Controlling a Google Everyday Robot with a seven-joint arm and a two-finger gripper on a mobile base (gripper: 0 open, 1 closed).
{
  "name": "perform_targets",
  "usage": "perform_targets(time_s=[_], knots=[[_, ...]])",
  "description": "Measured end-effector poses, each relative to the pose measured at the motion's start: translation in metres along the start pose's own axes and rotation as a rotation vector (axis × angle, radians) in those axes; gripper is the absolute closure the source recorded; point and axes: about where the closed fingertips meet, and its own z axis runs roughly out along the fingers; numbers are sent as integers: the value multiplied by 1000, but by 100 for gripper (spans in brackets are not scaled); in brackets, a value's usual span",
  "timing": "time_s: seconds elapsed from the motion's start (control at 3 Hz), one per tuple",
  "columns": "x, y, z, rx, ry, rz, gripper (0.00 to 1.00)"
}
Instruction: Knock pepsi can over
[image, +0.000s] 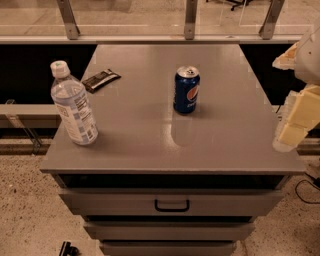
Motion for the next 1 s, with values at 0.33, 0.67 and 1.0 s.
perform_targets(time_s=[0.33, 0.67, 1.0], knots=[[0, 0, 0, 0, 0, 0, 0], [-8, -14, 4, 33, -97, -28, 0], [-31, -44, 15, 59, -258, -93, 0]])
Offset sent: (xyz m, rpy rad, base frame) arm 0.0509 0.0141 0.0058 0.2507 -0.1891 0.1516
